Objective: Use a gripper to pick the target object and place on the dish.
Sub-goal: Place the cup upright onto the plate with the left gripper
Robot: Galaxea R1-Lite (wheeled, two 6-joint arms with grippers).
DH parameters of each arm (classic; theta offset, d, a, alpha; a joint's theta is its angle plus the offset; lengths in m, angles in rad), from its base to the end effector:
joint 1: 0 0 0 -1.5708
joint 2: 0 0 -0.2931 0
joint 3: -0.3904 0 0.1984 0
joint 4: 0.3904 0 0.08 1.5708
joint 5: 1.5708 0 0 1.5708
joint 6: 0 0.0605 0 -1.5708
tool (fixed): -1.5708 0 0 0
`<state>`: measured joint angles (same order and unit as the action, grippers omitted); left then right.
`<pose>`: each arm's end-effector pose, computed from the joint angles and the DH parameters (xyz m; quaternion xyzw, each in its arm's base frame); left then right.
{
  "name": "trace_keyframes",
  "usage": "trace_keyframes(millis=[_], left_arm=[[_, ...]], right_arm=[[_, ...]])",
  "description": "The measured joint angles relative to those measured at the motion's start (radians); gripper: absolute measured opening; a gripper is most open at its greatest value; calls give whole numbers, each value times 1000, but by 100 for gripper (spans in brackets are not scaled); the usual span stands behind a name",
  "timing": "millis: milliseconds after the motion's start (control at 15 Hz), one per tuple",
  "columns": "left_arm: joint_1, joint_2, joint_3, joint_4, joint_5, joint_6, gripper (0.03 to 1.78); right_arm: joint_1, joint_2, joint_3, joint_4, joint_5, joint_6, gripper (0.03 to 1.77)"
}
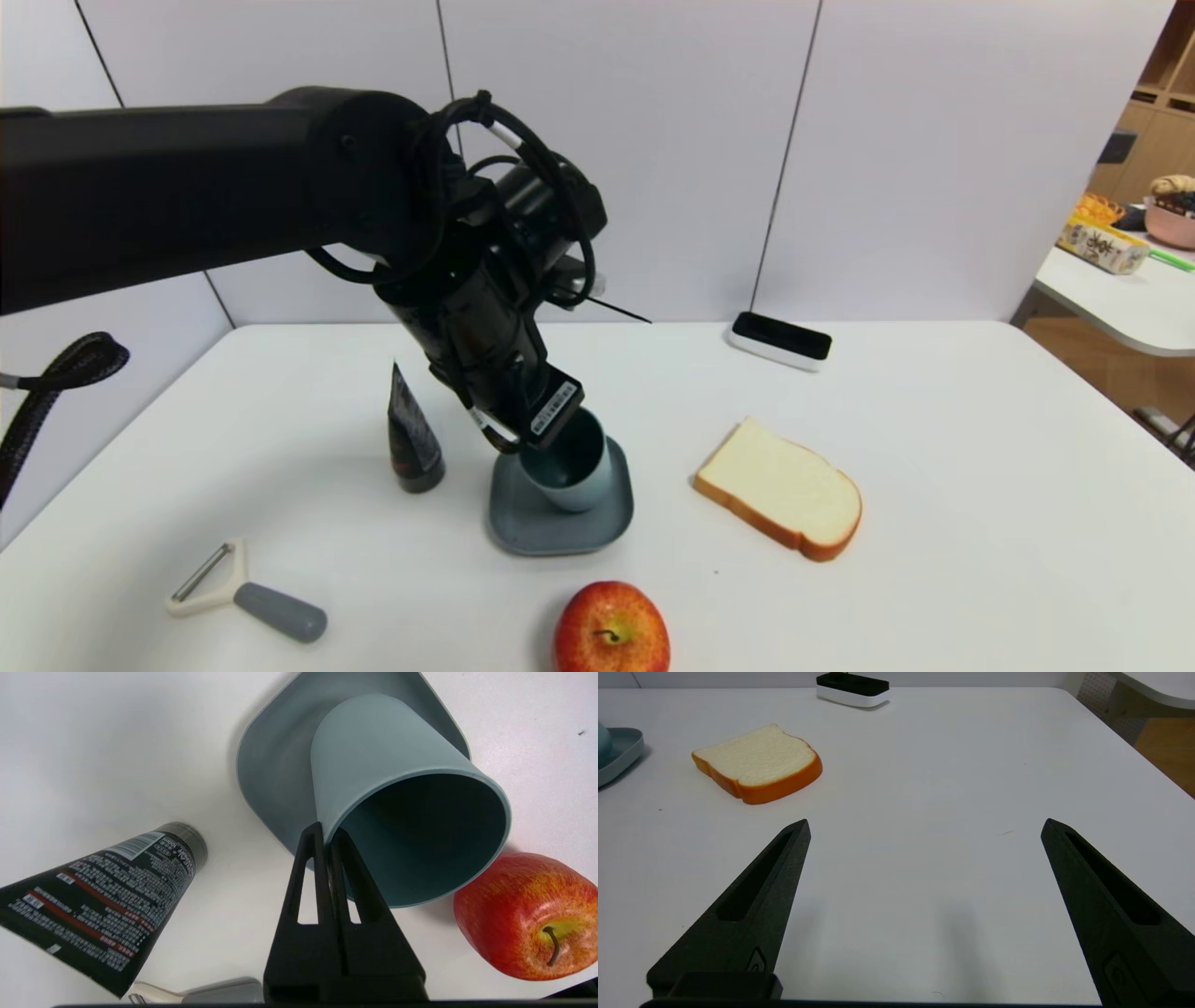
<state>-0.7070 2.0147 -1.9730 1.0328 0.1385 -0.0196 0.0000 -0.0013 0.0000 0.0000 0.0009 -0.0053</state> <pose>0.2936 -0.2398 0.2094 0.2019 0.4691 -0.2363 0.8267 0.0308 0.0001 0.0755 -0.0027 -0.0007 0.0004 1.0000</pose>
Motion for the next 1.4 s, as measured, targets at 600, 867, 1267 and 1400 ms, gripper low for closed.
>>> trace_keyframes(millis=[600,867,1267,1400], left_arm=[[0,63,-1,-37,-2,-4,6],[5,63,-1,-31,5,-7,6],[29,14,7,40,4,-5,6],[32,4,9,39,2,-2,6]], right_arm=[[0,0,0,0,0,0,171],[0,0,0,0,0,0,171],[0,0,0,0,0,0,171],[0,0,0,0,0,0,171]])
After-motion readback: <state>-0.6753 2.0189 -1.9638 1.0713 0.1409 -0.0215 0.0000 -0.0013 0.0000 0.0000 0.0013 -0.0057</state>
